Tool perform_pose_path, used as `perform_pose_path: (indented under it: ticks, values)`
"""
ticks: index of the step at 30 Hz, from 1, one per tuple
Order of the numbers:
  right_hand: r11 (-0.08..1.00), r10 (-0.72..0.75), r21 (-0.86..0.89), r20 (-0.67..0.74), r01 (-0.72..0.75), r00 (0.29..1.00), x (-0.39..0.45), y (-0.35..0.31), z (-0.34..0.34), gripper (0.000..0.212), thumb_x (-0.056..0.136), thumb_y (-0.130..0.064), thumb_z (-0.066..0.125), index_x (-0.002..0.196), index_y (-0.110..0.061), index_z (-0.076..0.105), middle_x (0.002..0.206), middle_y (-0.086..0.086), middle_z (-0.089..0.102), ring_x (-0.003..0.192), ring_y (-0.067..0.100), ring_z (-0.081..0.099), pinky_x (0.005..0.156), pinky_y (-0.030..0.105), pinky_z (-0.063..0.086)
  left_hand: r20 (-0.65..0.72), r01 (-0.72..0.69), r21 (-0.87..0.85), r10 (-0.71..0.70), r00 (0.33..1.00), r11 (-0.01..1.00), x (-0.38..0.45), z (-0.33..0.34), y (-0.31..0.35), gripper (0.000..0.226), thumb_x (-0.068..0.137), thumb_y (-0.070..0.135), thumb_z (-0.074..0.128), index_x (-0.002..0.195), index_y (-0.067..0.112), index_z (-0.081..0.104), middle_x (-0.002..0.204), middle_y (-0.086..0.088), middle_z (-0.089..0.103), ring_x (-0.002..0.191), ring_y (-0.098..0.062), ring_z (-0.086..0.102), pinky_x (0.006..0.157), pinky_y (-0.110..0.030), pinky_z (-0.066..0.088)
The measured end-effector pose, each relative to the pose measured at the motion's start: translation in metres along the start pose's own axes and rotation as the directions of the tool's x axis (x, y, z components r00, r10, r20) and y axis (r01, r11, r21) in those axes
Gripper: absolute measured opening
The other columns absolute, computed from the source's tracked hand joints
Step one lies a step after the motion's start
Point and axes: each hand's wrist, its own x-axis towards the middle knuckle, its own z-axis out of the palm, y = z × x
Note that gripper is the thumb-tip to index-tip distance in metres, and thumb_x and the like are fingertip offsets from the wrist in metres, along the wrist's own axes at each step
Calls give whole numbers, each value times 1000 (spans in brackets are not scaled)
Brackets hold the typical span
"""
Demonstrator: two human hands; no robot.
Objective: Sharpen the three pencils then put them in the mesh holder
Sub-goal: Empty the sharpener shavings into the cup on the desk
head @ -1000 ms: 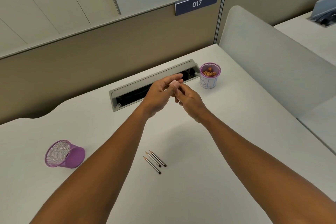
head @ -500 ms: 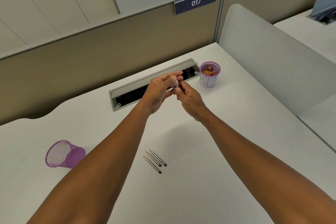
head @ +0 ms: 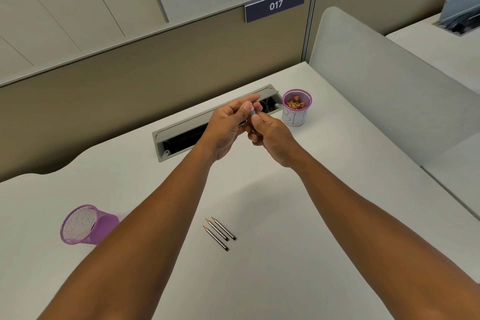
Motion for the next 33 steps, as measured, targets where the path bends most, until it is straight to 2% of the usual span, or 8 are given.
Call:
perform_pose_path:
  ticks: [4, 8, 13, 18, 21, 26, 31, 33]
  values:
    - [988, -50, -152, -99, 34, 994, -1, -2, 7, 42, 104, -36, 32, 136, -14, 50, 87, -15, 56, 80, 1, 55, 69, 9, 47, -82, -21, 12, 22, 996, 1000, 3, 7, -2, 31, 101, 15, 52, 129, 6, 62, 111, -10, 71, 98, -19, 66, 84, -36, 55]
    - [964, -112, -255, -153, 71, 982, -1, 0, 12, 44, 104, -35, 29, 142, -18, 43, 126, 3, 62, 118, 16, 57, 99, 27, 47, -142, -40, 44, 46, 989, 998, 5, 13, -5, 29, 100, 16, 53, 125, 10, 66, 116, -12, 71, 111, -25, 66, 94, -39, 54]
    - [907, -209, -407, -213, 108, 954, 0, 6, 15, 42, 105, -30, 31, 141, -13, 45, 126, 7, 63, 116, 21, 60, 95, 26, 48, -192, -54, 109, 74, 979, 993, 6, 23, -6, 28, 101, 18, 53, 125, 13, 67, 118, -8, 71, 116, -22, 64, 92, -30, 54]
    - [935, -223, -318, -185, 156, 957, -2, 1, 12, 42, 105, -30, 29, 141, -15, 44, 125, 3, 63, 110, 6, 56, 84, 5, 43, -138, -105, 121, 121, 983, 987, 5, 18, -4, 27, 102, 21, 51, 123, 16, 67, 118, -11, 70, 116, -25, 64, 99, -37, 53]
    - [930, -256, -324, -224, 175, 940, -2, -1, 15, 40, 105, -28, 31, 138, -12, 46, 118, 4, 65, 108, 11, 60, 78, 2, 43, -150, -112, 112, 128, 980, 987, 6, 20, -1, 27, 102, 19, 51, 122, 15, 67, 119, -13, 69, 117, -25, 63, 100, -38, 53]
    - [869, -384, -444, -322, 220, 866, 6, 3, 24, 38, 103, -20, 38, 138, -9, 46, 117, 8, 66, 101, 15, 62, 74, 0, 40, -252, -88, 109, 113, 961, 990, 9, 33, 6, 25, 103, 17, 50, 116, 16, 71, 110, -7, 72, 106, -20, 67, 86, -30, 57]
    - [852, -393, -490, -360, 188, 846, 16, 11, 26, 42, 101, -30, 41, 139, -12, 44, 116, 5, 66, 101, 14, 63, 82, 28, 57, -293, -75, 88, 97, 951, 993, 10, 40, 10, 24, 103, 16, 50, 109, 18, 73, 104, 1, 73, 103, -15, 68, 90, -31, 58]
    - [852, -389, -487, -346, 191, 854, 15, 10, 24, 42, 102, -29, 39, 140, -12, 44, 117, 5, 65, 102, 12, 62, 84, 28, 57, -288, -81, 103, 107, 952, 991, 10, 40, 9, 24, 103, 16, 50, 109, 19, 73, 106, 0, 73, 104, -15, 68, 91, -32, 57]
